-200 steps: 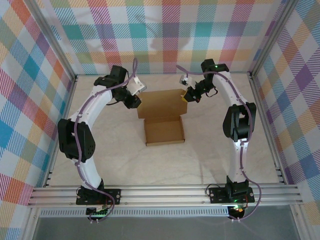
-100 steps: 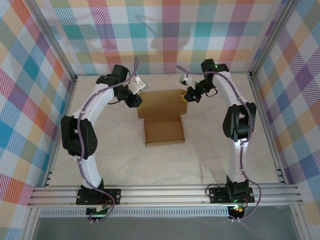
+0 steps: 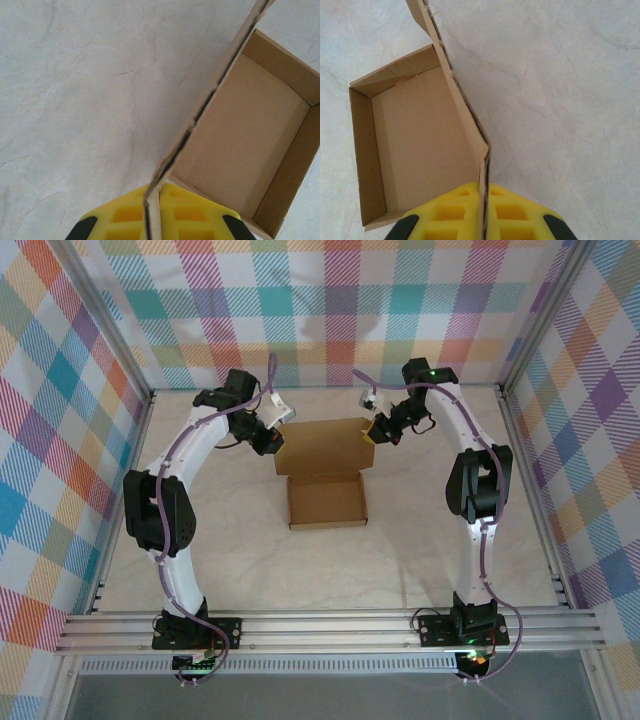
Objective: Fold the paper box
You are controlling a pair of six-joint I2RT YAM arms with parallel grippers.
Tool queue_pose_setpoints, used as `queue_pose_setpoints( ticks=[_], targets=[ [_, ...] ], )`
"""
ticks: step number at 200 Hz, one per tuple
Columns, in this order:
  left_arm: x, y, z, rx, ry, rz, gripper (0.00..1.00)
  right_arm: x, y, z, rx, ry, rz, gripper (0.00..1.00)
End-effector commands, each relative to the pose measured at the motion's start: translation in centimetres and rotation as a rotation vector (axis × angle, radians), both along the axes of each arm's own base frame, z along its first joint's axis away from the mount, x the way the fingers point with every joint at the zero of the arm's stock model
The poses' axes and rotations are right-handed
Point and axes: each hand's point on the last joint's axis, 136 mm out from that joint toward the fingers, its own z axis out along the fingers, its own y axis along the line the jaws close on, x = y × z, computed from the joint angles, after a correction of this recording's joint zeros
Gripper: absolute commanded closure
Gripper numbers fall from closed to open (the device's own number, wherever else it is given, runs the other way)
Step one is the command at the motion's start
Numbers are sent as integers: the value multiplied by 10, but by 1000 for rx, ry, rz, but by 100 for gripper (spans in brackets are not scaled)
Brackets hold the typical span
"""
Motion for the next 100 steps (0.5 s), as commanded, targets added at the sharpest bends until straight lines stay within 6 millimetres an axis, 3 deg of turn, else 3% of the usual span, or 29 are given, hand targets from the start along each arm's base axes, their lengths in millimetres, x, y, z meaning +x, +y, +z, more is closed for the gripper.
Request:
queue_pose_setpoints(
  ticks=[1,28,76,100],
  targets=[
    [-1,-3,21,-46,-28,1,100,-3,7,25,19,-56,-12,100],
    [6,-10,33,-80,-67,65,100,13,10,25,-41,-163,-119,100],
    [38,-19,54,-120,-181,271,100,47,9,52,-2,-285,-502,100],
    [51,-20,61,-127,-203,376,100,47,10,56,6,-281,-636,100]
  ],
)
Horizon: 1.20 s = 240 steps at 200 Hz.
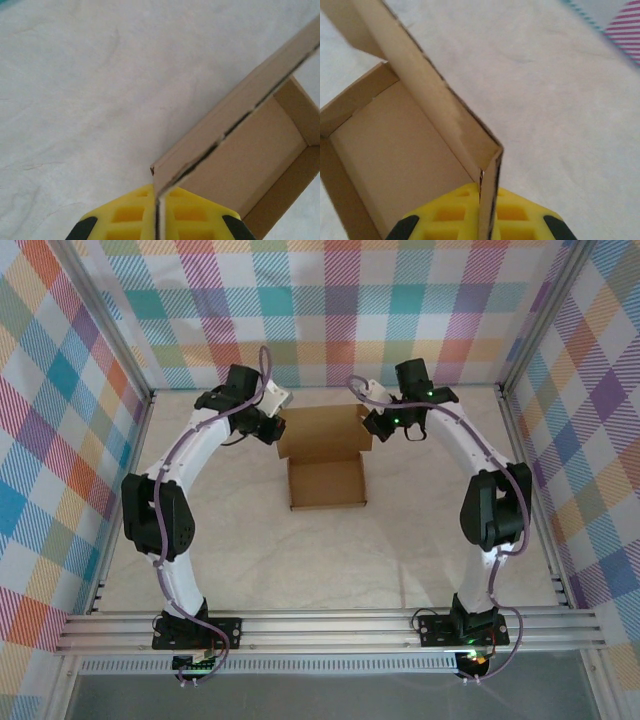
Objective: Fold the paper box
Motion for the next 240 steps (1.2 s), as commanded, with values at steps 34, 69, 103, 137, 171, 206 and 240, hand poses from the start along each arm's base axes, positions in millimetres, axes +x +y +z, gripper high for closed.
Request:
queue_pose_setpoints(
  ticks=[34,69,103,137,171,206,240],
  targets=[
    [29,-15,50,-160,-99,270,100,19,14,26,89,-91,-403,100],
    [34,-31,55,-217,-103,349,100,17,24,28,214,-67,-626,100],
    [43,-36,46,-245,-94,444,100,17,26,24,284,-79,-775,100],
    [47,-46,32,-267,-57,484,100,13,30,17,332,-126,-857,100],
    [43,-60,21,-324,-119,494,100,10,33,12,422,-202,-892,100],
    [33,-68,19,-371,-228,487,100,5,38,3,480,-260,-893,100],
    [19,-71,12,-380,-273,466,100,-4,38,-3,507,-282,-909,100]
  ],
)
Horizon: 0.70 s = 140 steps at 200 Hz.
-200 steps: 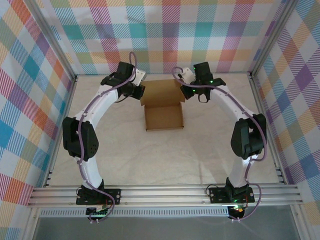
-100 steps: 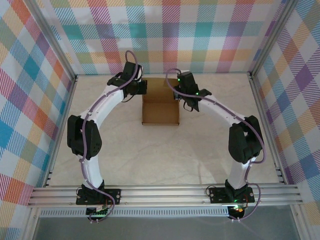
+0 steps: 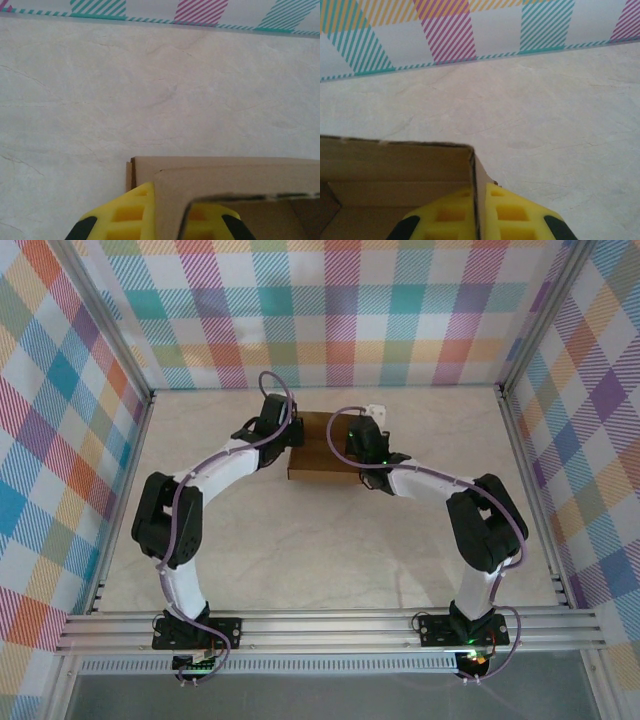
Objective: Fold the paper box
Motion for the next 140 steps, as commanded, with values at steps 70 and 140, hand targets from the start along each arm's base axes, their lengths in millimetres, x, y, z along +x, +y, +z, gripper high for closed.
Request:
queue_pose_setpoints(
  ticks=[70,140],
  targets=[
    [-44,-52,40,-108,-288,-134,100,-29,36,40,152,-242,109,100],
    [-66,-48,16,-53,-347,-124,100,-58,29,25,193,-285,142,100]
  ],
)
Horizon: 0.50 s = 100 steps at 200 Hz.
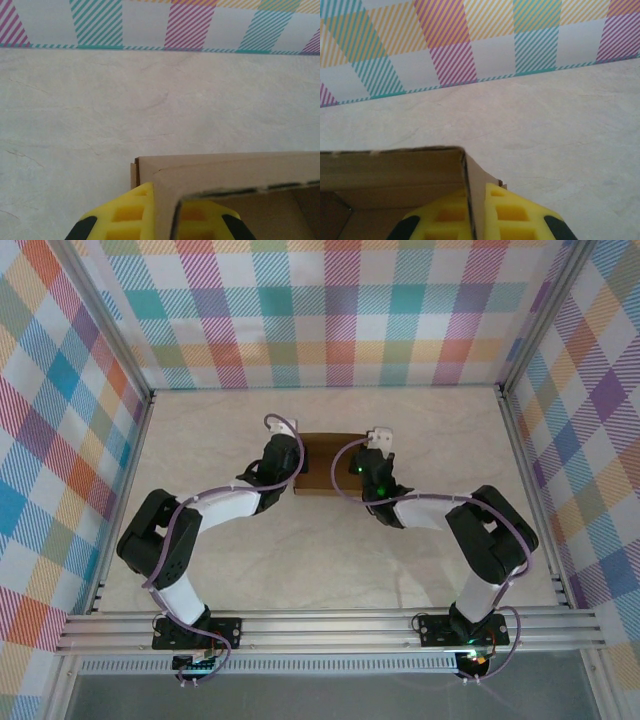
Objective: Fold the paper box
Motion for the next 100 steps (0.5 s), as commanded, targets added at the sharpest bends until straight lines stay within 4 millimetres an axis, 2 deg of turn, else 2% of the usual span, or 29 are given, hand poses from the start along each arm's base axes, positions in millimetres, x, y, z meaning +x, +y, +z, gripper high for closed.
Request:
queue_pose_setpoints(
  ticks=[1,28,72,83,100],
  targets=[
    [-20,-40,28,-62,-110,-136,100,-17,38,33,135,-108,153,100],
    [-30,-37,19,-69,-152,-127,100,-26,37,22,123,-112,169,99],
    [-39,-43,6,-27,-166,-154,100,-37,46,18,65,-138,214,96],
    [-39,-42,3,-17,-162,-151,100,-39,47,21,52,-144,225,91],
    [-38,-41,2,-2,-159,-141,100,-42,45,29,48,-160,232,72]
  ],
)
